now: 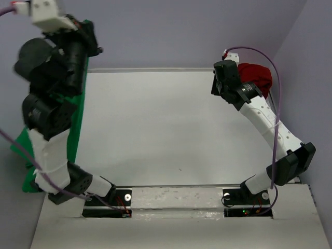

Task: Fold and stack the t-shirts
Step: Move the tshirt to the center of the board

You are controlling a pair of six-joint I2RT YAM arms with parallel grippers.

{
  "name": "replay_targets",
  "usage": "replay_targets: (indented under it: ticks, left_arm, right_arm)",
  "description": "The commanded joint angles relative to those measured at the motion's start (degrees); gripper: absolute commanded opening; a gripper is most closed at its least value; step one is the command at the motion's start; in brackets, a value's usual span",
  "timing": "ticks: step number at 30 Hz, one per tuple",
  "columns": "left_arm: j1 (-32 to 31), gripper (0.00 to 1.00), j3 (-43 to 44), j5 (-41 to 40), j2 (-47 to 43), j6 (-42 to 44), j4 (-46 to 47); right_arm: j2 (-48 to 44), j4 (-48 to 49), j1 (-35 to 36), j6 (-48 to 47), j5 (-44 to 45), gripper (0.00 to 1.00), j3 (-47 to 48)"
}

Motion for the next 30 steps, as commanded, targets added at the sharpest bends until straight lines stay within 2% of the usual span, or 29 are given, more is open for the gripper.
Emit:
replay_targets:
  ticks: [1,3,4,7,10,15,16,17,18,20,21,25,28,30]
  left_arm:
    - [-4.2,0.00,-1.5,10.7,18.6,-2.3,-1.7]
    - [-7.6,0.00,-0.3,11.4,26.5,-2.6,-2.7]
    - [-8.3,0.00,0.0,12.4,26.6,-3.3,-3.0]
    - [-11.3,0.00,-1.9,17.1,36.6,-6.1,-1.7]
    - [-15.0,0.00,-5.5,17.2,41.1,-6.3,1.8]
    - [-16.2,0.01,-5.4,15.2,43.1,-8.0,3.4]
    - [-16.2,0.30,-5.7,13.5,42.1,-8.1,3.6]
    - [-16.2,0.47,-6.0,11.2,41.5,-7.7,3.8]
    - [-16.2,0.75,-6.6,10.2,40.7,-7.3,3.9]
    - [-16.2,0.87,-8.0,8.6,37.8,-6.6,5.1]
    - [-16.1,0.99,-9.8,6.5,36.5,-6.0,5.9]
    - [-15.2,0.99,-12.8,0.9,31.4,-6.2,5.9]
    - [-14.5,0.99,-17.6,-7.0,26.7,-7.4,7.1]
    - [-13.3,0.99,-21.9,-9.7,24.2,-8.5,7.0]
  right_arm:
    - [-0.5,1.1,-0.3,-0.4,-0.5,0.00,-3.1]
    - [-1.9,1.3,-0.3,-0.3,1.0,0.00,-3.8]
    - [-2.4,1.3,-0.3,-0.3,1.5,0.00,-3.8]
    - [-4.1,0.8,-0.3,-0.7,2.8,0.00,-2.4]
    - [-4.7,-0.6,-0.3,-1.3,5.7,0.00,0.2]
    - [-3.7,-1.8,-0.3,-3.3,8.2,0.00,3.4]
    - [-3.3,-2.3,-0.3,-3.9,7.9,0.00,3.8]
    - [-2.7,-2.3,-0.3,-3.9,7.8,0.00,4.0]
    - [-2.4,-2.3,-0.3,-4.1,7.5,0.00,4.1]
    - [-2.0,-2.1,-0.3,-3.9,7.5,0.00,4.2]
    - [-1.4,-2.0,-0.3,-4.1,6.8,0.00,4.3]
    - [-0.3,-1.9,-0.3,-4.4,5.0,0.00,4.4]
    - [0.2,-1.9,0.2,-5.1,2.7,0.00,3.5]
    - [0.2,-1.6,0.2,-7.6,-2.9,0.00,2.8]
